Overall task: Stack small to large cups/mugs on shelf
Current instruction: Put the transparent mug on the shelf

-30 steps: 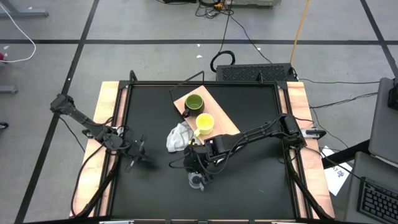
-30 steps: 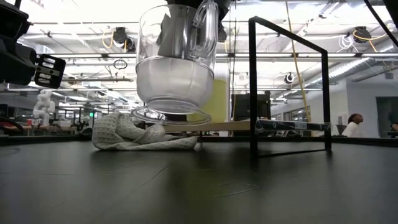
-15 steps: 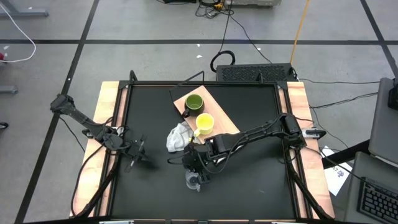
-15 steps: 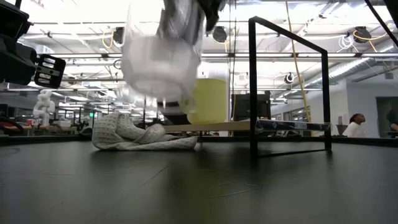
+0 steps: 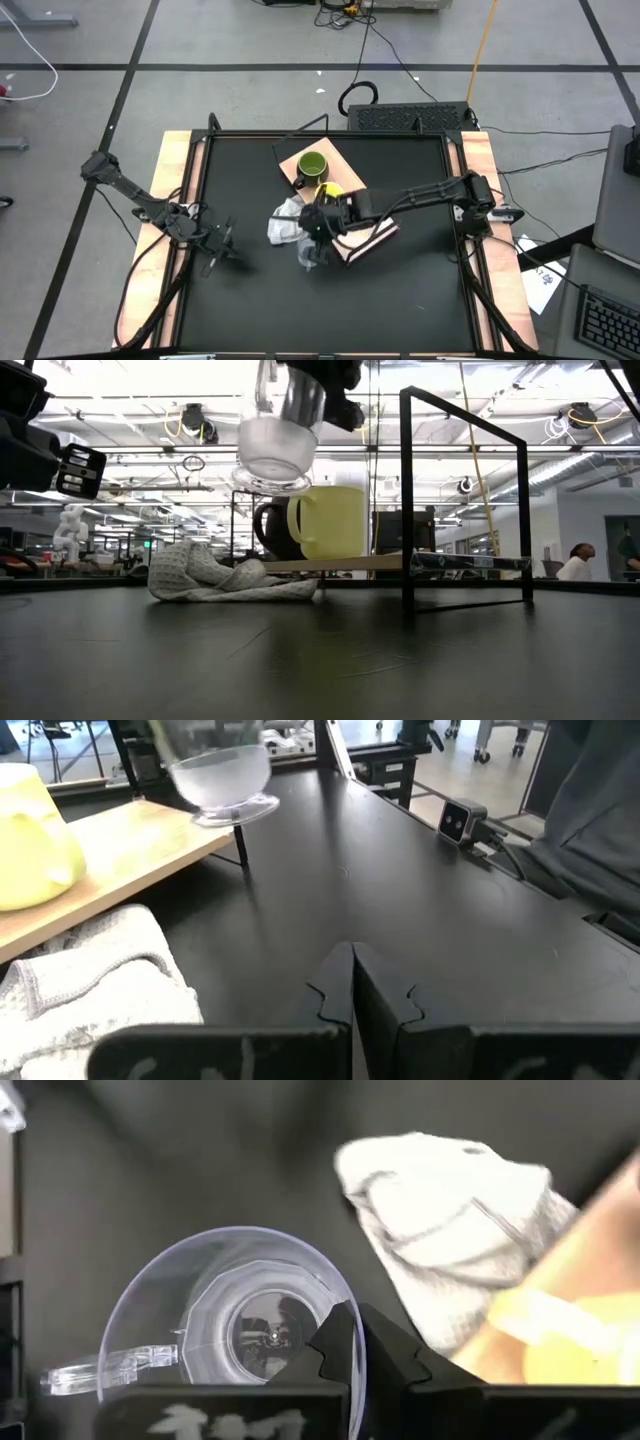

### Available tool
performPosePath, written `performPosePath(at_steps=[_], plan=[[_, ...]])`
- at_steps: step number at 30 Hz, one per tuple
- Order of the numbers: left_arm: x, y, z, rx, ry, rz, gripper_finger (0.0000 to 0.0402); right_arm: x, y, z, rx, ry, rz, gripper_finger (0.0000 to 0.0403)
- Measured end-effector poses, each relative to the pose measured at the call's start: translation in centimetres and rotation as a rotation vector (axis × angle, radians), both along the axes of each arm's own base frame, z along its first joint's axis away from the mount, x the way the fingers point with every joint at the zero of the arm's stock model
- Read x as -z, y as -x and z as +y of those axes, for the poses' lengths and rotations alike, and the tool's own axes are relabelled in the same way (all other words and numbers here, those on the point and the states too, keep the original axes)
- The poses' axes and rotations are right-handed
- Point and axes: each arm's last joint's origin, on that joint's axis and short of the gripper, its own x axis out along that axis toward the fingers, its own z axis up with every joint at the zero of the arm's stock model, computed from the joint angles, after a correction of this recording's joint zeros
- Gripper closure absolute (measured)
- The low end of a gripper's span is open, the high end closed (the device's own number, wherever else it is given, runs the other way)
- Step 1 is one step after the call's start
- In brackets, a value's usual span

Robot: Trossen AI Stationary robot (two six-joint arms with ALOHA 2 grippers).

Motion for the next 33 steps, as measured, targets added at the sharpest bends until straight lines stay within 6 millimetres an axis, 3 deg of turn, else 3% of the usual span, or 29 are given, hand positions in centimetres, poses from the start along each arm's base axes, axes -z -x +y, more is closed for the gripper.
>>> performPosePath(at_steps=[5, 13, 33], plan=[[0.0, 0.0, 0.0, 0.001, -0.002, -0.003, 0.0394, -0.1, 0.4, -1.8, 0.089, -0.026, 0.046, 0.0403], [0.0, 0.0, 0.0, 0.000, 0.000, 0.000, 0.0394, -0.1, 1.0, -3.1, 0.164, -0.045, 0.102, 0.0403], [0.0, 0.0, 0.0, 0.013, -0.045, -0.017, 0.0394, -0.7, 1.8, -3.8, 0.295, -0.038, 0.128, 0.0403]])
